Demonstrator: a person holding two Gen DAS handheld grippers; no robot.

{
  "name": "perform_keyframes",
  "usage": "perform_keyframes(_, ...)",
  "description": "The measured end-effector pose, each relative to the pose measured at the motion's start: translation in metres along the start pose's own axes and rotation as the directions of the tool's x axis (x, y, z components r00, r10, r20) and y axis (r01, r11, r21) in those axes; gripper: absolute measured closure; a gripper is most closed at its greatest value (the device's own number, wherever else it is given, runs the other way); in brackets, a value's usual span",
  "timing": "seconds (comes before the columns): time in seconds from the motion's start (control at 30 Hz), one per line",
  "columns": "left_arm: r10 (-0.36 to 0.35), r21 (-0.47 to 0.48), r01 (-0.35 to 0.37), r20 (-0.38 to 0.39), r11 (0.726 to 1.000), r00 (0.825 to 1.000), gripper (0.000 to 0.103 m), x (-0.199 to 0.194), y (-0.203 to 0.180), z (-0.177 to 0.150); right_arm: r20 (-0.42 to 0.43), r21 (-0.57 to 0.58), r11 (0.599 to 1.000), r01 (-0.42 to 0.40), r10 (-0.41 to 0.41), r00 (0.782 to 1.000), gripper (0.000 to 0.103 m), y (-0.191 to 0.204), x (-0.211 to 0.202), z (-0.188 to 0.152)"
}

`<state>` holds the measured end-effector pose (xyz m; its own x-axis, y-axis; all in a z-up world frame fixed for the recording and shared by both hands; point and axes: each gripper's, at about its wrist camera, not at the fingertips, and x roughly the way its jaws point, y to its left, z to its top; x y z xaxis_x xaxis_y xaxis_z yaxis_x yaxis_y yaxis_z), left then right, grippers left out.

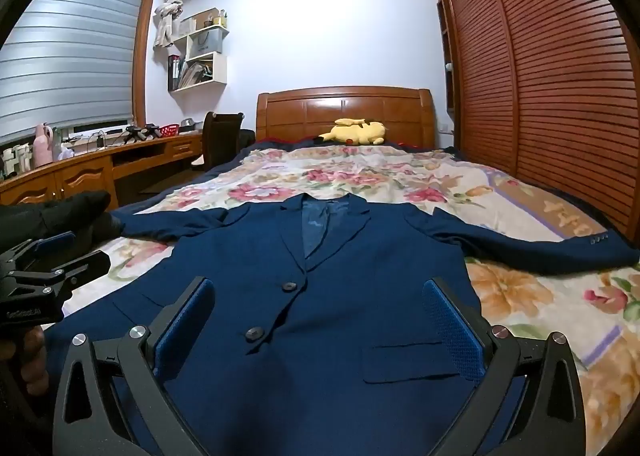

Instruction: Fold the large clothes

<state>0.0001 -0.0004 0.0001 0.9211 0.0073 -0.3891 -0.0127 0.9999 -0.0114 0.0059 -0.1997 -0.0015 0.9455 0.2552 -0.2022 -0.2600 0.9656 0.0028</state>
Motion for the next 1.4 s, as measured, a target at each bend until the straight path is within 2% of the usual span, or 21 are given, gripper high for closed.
perform_keyframes(1.4,0.003,0.002,-0.003,0.016,1.0,1.0,0.0,-0.002,0.0057,0.0023,0.013,0.004,1.0,-0.002,0.002,1.0,0.0,0.0006,-0.0006,-0.0018)
